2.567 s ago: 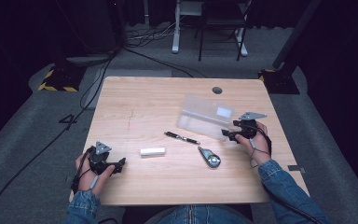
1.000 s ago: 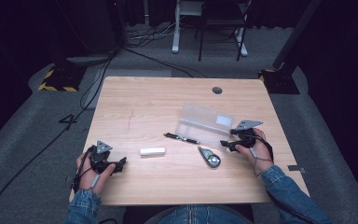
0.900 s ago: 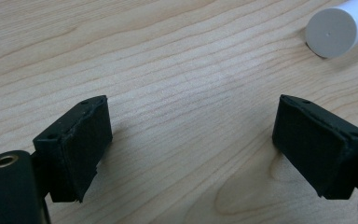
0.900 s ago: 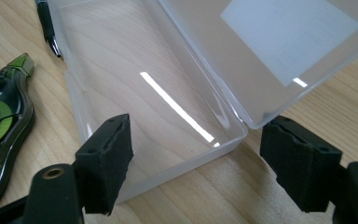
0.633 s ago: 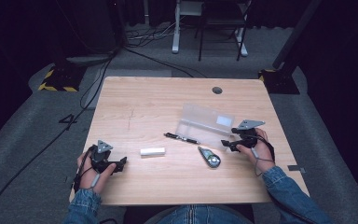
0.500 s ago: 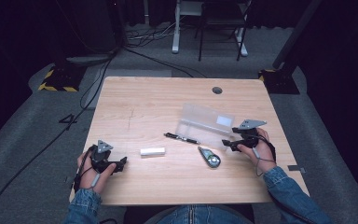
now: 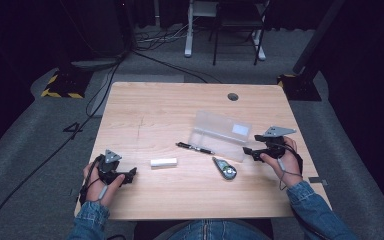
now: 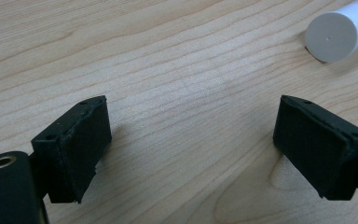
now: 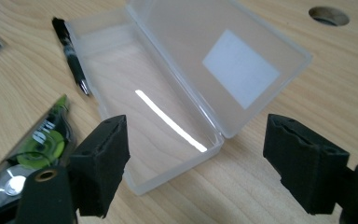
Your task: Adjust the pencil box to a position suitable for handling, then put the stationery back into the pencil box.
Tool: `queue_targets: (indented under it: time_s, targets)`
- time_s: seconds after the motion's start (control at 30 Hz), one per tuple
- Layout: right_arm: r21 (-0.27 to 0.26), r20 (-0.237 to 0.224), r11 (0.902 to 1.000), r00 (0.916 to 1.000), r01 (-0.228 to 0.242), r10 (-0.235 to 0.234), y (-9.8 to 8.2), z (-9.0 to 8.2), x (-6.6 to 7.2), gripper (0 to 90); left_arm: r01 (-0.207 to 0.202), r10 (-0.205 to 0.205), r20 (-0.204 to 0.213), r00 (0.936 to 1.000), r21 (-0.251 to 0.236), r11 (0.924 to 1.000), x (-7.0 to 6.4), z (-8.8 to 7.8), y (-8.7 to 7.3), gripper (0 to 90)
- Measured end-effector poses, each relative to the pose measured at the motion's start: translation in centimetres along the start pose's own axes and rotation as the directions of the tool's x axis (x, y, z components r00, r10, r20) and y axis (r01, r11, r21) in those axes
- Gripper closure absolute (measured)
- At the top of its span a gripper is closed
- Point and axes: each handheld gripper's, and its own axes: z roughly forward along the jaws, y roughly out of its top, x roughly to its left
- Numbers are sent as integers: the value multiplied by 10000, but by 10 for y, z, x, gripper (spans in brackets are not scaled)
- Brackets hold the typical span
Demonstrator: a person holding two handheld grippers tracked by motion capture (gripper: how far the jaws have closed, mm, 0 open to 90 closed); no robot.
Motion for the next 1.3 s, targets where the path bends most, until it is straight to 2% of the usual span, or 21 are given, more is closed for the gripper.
queue_targets:
  time_s: [0.33,0.47,0.6,0.8,0.97,1.13,1.2,1.23,1.3]
  targets:
    - [-577,-517,9976,9978,380,-410,21,-12,14,231,-11,11,-34,10000,10,10000,0,2,2,112]
    - [-611,-757,9976,9965,319,-365,29,-13,22,251,-10,10,-31,10000,10,10000,0,2,2,112]
    - [-385,-969,9983,9942,427,-462,34,-14,29,297,-19,19,-34,10000,8,10000,0,2,2,112]
    - [-464,-1275,9967,9892,669,-723,46,-13,45,335,-44,44,-52,10000,13,10000,0,2,2,112]
    - [-504,-1434,9934,9836,1033,-1096,53,-7,56,332,-34,34,-42,10000,0,10000,0,2,3,112]
    - [-544,-1656,9853,9716,1621,-1690,65,7,72,274,-52,52,-8,10000,15,10000,0,3,3,111]
    - [-571,-1647,9855,9721,1596,-1670,67,10,75,270,-62,62,-9,10000,16,10000,0,3,3,111]
    - [-662,-1640,9863,9734,1509,-1599,71,18,81,263,-82,82,-18,10000,12,10000,0,3,3,111]
    - [-649,-1745,9859,9710,1545,-1637,74,23,86,264,-82,82,-19,10000,11,10000,0,3,3,111]
